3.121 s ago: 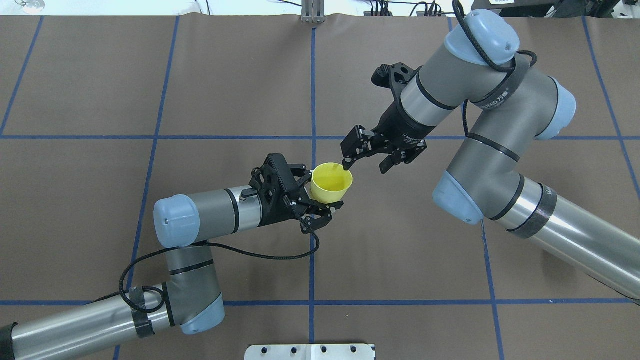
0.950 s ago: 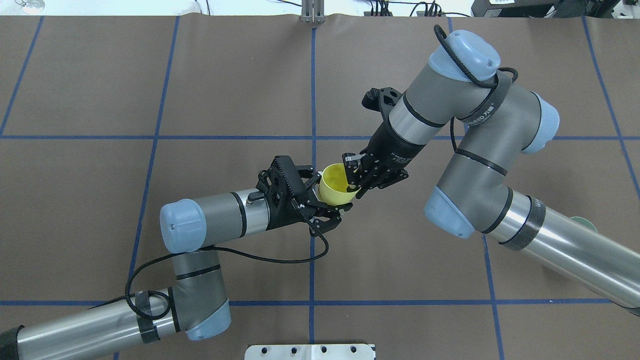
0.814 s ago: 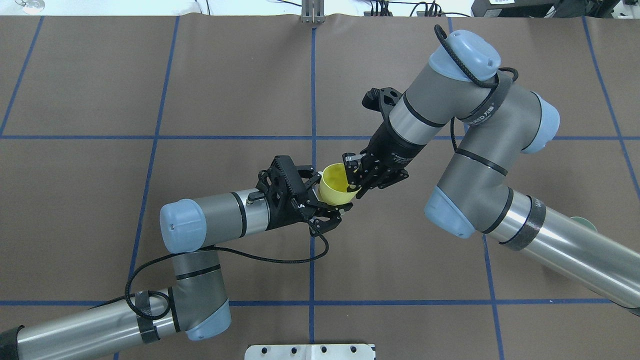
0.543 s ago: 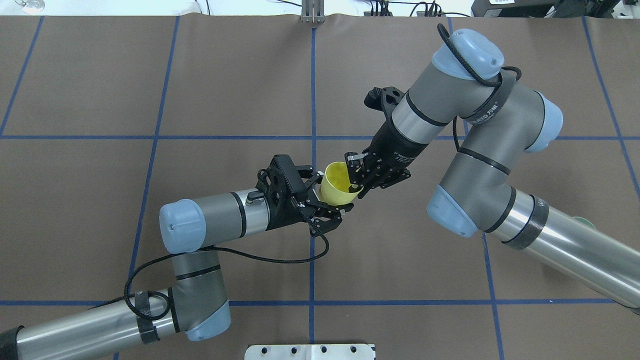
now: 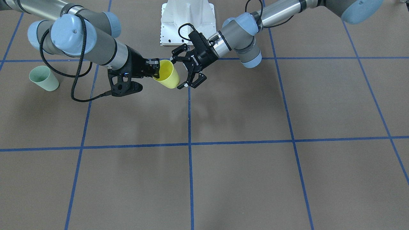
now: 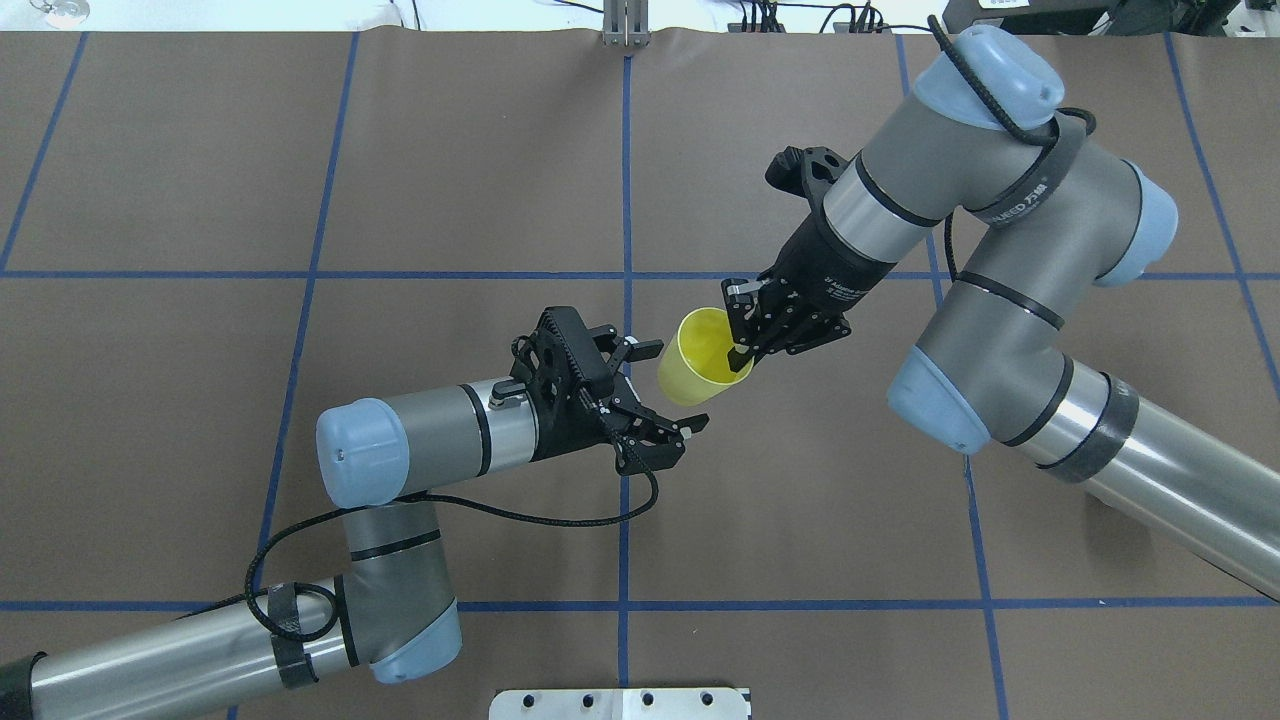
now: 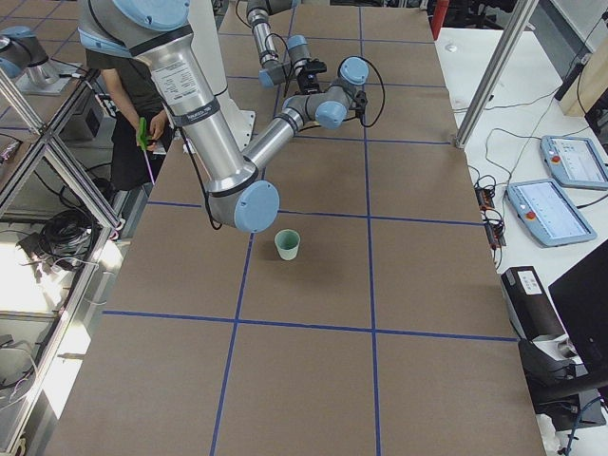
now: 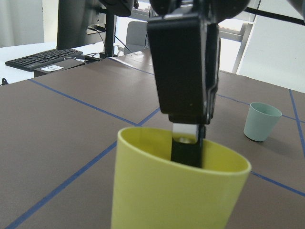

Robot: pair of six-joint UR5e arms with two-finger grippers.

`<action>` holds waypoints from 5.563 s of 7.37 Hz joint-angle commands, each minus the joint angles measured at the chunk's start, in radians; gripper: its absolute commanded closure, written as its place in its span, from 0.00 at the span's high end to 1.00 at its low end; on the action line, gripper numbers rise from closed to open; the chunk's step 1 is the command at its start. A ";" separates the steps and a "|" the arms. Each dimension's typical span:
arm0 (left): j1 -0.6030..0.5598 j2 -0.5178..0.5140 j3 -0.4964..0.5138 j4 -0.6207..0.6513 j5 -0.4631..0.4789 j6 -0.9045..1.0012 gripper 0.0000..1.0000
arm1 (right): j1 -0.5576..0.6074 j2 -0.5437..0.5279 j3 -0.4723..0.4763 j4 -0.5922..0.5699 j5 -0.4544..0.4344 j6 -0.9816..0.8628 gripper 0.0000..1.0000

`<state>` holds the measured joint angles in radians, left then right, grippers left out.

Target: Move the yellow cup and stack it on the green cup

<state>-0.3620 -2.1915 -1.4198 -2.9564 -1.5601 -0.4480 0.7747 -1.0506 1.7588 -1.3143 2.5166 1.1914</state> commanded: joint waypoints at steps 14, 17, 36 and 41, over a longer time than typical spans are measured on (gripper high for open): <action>0.066 0.013 0.082 -0.009 0.368 -0.005 0.99 | 0.305 -0.856 0.352 -0.010 -0.124 -0.030 0.00; 0.066 0.013 0.082 -0.009 0.368 -0.005 0.99 | 0.320 -0.861 0.298 -0.005 -0.056 -0.062 0.00; -0.455 -0.011 0.130 0.902 0.086 -0.212 0.99 | 0.471 -0.405 -0.030 -0.013 -0.202 -0.199 1.00; -0.805 0.118 0.008 1.118 -0.763 -0.154 0.99 | 0.588 -0.319 -0.131 -0.017 -0.061 -0.406 1.00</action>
<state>-1.1011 -2.1992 -1.3357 -1.7885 -2.1577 -0.6487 1.3038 -1.3845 1.6359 -1.3301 2.3875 0.8459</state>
